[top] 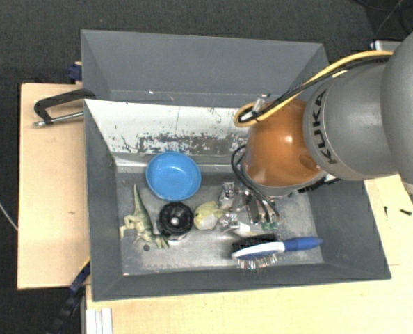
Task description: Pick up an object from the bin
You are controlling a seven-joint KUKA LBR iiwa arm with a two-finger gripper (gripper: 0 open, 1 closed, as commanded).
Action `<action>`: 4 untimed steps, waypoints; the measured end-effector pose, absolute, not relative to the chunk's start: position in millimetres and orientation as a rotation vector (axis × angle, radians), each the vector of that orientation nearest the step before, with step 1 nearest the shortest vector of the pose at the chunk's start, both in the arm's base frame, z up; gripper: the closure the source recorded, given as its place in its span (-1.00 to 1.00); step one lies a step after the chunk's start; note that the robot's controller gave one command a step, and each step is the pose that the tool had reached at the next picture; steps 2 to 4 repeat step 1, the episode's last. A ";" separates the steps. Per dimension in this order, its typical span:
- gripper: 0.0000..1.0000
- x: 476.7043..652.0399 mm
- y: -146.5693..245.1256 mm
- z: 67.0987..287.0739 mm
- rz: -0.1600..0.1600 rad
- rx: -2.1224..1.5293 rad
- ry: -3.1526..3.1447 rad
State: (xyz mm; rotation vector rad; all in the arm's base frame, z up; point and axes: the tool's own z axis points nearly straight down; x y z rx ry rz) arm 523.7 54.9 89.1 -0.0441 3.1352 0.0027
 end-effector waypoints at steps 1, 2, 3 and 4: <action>1.00 525.4 55.9 113.9 0.003 -0.043 3.134; 1.00 525.4 55.9 113.9 0.003 -0.043 3.134; 1.00 525.4 55.9 113.9 0.003 -0.043 3.134; 1.00 525.4 55.9 113.9 0.003 -0.043 3.134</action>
Offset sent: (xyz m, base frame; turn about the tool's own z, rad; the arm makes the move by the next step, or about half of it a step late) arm 0.0000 0.0001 0.0226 0.0000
